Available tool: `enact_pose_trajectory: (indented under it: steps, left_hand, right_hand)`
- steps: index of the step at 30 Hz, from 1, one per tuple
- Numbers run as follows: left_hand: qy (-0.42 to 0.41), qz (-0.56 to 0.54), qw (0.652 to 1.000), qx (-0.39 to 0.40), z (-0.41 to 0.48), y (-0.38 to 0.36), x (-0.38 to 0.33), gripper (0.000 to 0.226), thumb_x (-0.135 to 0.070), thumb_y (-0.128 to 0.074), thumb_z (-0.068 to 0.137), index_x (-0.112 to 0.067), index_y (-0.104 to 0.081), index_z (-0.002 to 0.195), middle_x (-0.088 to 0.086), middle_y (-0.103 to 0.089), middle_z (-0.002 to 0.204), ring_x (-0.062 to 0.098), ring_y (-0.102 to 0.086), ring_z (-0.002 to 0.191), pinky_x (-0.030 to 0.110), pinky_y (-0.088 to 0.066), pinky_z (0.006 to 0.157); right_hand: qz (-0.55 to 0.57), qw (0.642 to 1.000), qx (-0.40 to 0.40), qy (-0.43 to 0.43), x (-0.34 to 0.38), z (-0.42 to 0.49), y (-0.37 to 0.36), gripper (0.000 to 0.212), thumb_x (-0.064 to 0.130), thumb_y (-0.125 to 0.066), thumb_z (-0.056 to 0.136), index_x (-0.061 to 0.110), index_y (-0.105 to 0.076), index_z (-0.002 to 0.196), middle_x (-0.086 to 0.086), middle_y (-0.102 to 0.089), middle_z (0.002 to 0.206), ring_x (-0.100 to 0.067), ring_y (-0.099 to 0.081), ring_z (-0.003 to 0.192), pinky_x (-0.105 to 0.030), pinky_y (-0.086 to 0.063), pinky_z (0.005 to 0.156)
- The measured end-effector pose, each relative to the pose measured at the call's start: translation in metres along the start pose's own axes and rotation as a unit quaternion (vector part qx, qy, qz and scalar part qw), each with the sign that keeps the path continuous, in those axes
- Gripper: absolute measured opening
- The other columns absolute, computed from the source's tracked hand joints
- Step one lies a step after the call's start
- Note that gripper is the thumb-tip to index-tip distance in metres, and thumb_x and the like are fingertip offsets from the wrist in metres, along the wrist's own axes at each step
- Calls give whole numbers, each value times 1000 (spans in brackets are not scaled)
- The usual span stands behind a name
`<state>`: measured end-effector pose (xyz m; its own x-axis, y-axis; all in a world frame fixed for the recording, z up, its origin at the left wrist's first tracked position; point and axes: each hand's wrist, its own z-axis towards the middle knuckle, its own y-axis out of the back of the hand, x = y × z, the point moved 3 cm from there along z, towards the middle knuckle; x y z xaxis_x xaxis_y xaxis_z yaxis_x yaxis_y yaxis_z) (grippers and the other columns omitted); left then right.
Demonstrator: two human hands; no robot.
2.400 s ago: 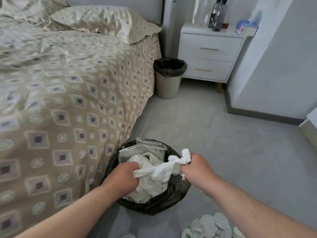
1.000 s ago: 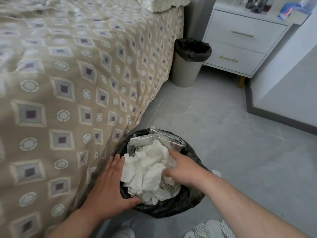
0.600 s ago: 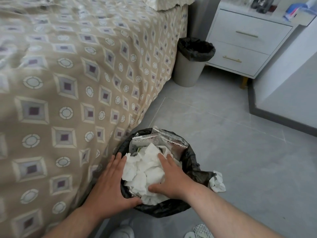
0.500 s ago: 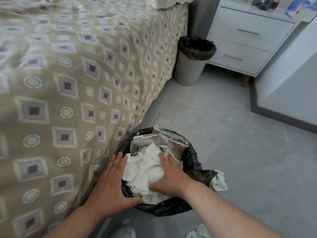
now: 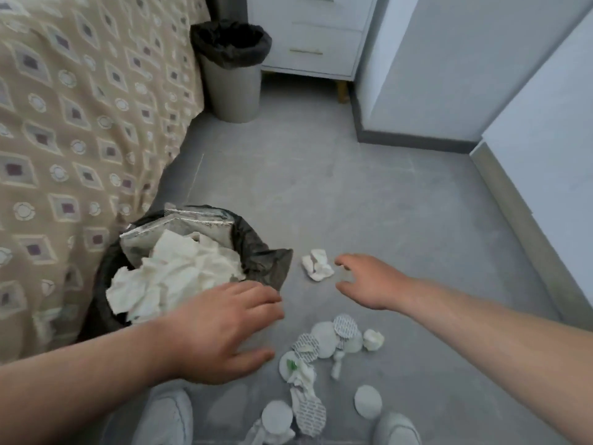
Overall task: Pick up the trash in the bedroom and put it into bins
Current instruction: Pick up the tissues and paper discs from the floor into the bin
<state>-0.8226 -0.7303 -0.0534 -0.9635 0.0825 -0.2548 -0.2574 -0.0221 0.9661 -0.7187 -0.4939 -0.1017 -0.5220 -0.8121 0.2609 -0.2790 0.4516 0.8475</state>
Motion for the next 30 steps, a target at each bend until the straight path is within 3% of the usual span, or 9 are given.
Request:
enact_pose_trajectory:
  steps: [3,5,7,10,14,19,22,25,30]
  left_hand:
    - [-70,19,992,101,36,-47,-27,47,-55,-44,83,-23,-53,117,1,-58,120,17,-60,102,24,-48,85]
    - [-53,-3,984,170,59,-91,-35,58,-52,-48,83,-21,-40,131,6,-43,139,23,-49,119,30,-44,97]
    - [39,-50,963,263,76,-138,-38,78,-53,-57,80,-24,-23,143,7,-23,152,25,-30,135,35,-31,109]
    - [181,-96,928,312,82,-193,-46,102,-54,-66,70,-28,-7,149,9,-3,158,27,-11,144,39,-23,115]
    - [361,-122,871,310,62,-240,-46,121,-57,-72,62,-32,11,148,7,24,155,33,10,144,55,-23,110]
    - [399,-124,848,326,48,-269,-47,135,-50,-80,59,-39,26,141,7,42,147,39,17,142,56,-38,101]
    - [408,-136,849,307,47,-276,-52,128,-55,-74,64,-39,27,141,8,38,148,44,13,141,48,-41,101]
    - [445,-180,837,262,52,-280,-64,116,-54,-65,69,-38,24,143,8,36,150,43,13,141,47,-34,106]
    - [469,-212,825,234,65,-283,-79,118,-49,-69,68,-39,22,143,5,36,150,40,15,142,52,-36,106]
  right_hand:
    - [5,995,81,-63,-59,-13,-53,55,31,-54,91,12,-38,141,-14,-46,142,-28,-46,130,-30,-37,102]
    - [-16,987,143,-67,-84,-18,-86,56,29,-53,91,13,-36,142,-16,-44,140,-31,-46,129,-32,-38,101]
    - [-33,982,176,-62,-101,-20,-113,55,28,-54,90,15,-37,140,-16,-45,136,-34,-47,125,-36,-40,100]
    - [-53,978,191,-66,-124,-19,-140,56,23,-54,87,18,-35,139,-13,-41,137,-34,-45,124,-41,-44,98]
    - [-73,983,162,-38,-130,-12,-158,75,18,-56,86,25,-16,148,-12,-15,155,-33,-29,137,-42,-41,101]
    - [-92,986,137,12,-105,7,-171,106,24,-69,80,38,10,149,-7,25,158,-33,-6,147,-47,-46,100]
    - [-75,983,169,3,-91,14,-183,117,44,-75,73,39,14,148,-7,31,156,-36,3,147,-51,-41,105]
    - [-37,979,198,-29,-79,16,-195,115,60,-70,72,41,16,147,-6,30,156,-41,16,145,-59,-31,110]
    - [-59,975,212,-34,-64,17,-206,98,56,-57,84,40,16,148,-9,32,155,-52,19,140,-64,-31,107]
